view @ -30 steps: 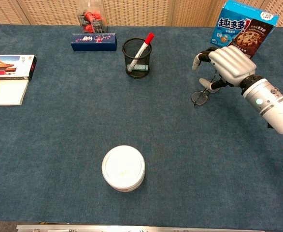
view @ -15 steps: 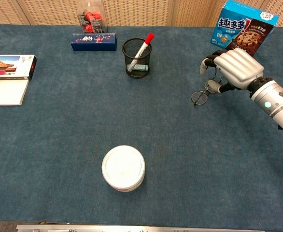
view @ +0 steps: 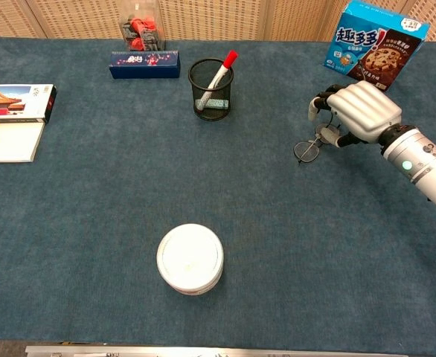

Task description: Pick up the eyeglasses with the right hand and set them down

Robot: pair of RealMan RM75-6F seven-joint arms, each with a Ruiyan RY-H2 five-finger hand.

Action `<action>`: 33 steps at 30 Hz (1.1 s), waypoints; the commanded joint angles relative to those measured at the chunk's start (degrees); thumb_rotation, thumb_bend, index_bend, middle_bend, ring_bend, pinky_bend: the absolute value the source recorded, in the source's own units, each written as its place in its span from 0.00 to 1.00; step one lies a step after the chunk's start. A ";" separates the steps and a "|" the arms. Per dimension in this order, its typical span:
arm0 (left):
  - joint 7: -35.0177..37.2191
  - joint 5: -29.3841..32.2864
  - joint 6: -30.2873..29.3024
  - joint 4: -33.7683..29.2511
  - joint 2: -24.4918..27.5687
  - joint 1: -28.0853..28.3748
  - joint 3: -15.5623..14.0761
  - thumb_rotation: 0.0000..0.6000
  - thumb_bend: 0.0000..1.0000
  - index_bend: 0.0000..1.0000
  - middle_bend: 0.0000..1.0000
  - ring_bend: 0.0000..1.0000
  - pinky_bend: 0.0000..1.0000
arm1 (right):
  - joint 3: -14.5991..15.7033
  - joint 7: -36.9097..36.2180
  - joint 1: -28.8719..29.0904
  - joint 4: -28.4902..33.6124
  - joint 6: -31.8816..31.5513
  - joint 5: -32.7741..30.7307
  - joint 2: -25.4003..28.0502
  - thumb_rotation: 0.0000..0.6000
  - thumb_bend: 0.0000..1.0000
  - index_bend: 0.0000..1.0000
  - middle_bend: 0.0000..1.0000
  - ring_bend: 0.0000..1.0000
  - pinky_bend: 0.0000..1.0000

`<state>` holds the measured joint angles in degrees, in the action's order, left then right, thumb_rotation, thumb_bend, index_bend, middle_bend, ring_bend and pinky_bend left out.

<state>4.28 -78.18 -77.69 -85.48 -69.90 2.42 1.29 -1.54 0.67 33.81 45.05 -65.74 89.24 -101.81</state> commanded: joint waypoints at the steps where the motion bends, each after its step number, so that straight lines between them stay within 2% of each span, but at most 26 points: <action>1: 0.22 0.06 0.10 0.19 -0.03 -0.04 -0.02 1.00 0.33 0.46 0.40 0.31 0.45 | 0.28 -0.49 -0.08 -1.15 0.48 0.03 -0.73 1.00 0.36 0.43 0.39 0.28 0.42; 11: 0.36 0.23 0.35 0.49 -0.12 -0.12 -0.15 1.00 0.33 0.47 0.40 0.31 0.45 | 1.10 -1.53 -0.44 -4.13 1.87 0.12 -2.38 1.00 0.36 0.43 0.39 0.28 0.42; 16: 0.37 0.28 0.37 0.40 -0.08 -0.10 -0.09 1.00 0.33 0.46 0.40 0.31 0.45 | 0.76 -1.95 -0.49 -3.72 0.52 0.42 -2.10 1.00 0.36 0.43 0.39 0.28 0.42; 22: 0.15 0.18 0.41 0.26 -0.03 0.01 -0.07 1.00 0.33 0.46 0.40 0.31 0.45 | -0.54 -0.56 -0.36 0.92 -3.41 1.12 0.78 1.00 0.36 0.43 0.39 0.28 0.42; 33: -1.26 -0.46 0.18 -0.94 0.27 0.57 0.13 1.00 0.33 0.46 0.40 0.31 0.45 | -4.80 4.45 -0.16 14.09 -9.46 0.91 8.99 1.00 0.36 0.43 0.39 0.28 0.42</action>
<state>3.05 -78.62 -77.52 -86.39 -69.65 2.96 1.41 -5.38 4.16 33.64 57.43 -74.09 90.26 -94.27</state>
